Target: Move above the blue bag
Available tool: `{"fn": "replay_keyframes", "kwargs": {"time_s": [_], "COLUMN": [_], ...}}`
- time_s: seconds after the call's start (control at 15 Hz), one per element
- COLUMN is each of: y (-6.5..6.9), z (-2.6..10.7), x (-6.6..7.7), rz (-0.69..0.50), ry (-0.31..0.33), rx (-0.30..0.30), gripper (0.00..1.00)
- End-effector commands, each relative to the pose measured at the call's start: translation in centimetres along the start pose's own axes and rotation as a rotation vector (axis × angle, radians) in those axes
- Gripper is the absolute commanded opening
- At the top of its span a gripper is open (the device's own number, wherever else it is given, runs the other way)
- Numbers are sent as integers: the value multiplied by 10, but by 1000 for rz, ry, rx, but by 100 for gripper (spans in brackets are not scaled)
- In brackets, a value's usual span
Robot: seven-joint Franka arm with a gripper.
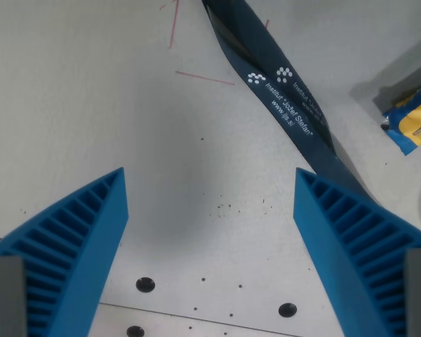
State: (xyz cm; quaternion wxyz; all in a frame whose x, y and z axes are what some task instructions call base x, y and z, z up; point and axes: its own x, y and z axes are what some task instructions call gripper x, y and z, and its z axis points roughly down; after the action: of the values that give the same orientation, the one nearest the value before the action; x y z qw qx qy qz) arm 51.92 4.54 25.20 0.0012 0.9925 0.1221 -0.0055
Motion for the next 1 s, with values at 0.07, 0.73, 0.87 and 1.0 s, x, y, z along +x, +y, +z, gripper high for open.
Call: {"fn": "replay_keyframes", "kwargs": {"time_s": [0.07,0.73,0.87,1.0], "y": [0,5,9,14], "z": [-2,1,3,6], "x": [0,1,1,1], "rz": [0,80,116,158], "ry": [5,11,16,20], "rx": [-1,-3,-4,-4], "gripper": [100,100,100,100]}}
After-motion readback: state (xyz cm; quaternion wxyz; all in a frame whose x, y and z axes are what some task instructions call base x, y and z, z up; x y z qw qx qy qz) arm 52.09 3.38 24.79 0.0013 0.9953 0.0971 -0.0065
